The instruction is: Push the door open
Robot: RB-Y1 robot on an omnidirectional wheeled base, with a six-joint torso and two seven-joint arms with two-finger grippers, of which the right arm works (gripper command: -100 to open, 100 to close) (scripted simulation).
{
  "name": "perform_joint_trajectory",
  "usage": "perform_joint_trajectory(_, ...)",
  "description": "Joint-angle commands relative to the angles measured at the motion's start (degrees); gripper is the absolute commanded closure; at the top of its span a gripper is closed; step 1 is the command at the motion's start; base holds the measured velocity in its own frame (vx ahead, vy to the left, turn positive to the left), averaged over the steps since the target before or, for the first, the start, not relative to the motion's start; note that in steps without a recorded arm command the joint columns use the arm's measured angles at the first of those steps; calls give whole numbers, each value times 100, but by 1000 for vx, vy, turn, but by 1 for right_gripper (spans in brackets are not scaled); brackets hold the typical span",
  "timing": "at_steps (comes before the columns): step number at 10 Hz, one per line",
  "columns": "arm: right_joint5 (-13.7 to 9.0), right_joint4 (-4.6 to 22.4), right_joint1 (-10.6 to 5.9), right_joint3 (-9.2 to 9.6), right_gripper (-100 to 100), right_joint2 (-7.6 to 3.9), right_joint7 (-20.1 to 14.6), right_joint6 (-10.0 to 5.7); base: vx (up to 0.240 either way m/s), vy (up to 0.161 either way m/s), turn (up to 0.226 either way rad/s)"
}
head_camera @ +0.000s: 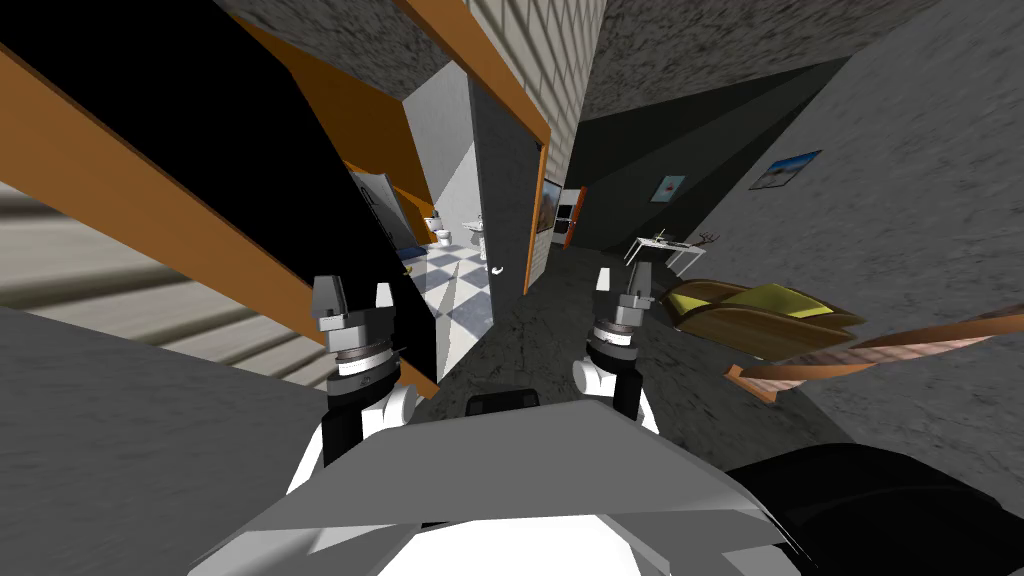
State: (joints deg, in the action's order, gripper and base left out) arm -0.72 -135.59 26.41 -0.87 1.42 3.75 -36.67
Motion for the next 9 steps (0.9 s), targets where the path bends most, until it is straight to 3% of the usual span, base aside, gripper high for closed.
perform_joint_trajectory(1, 2, 190, -71, 6, -100, -59, -16, -19, 82, 45, 83)
perform_joint_trajectory(9, 11, 1107, -411, 34, -100, -269, -91, -112, 75, -49, 91)
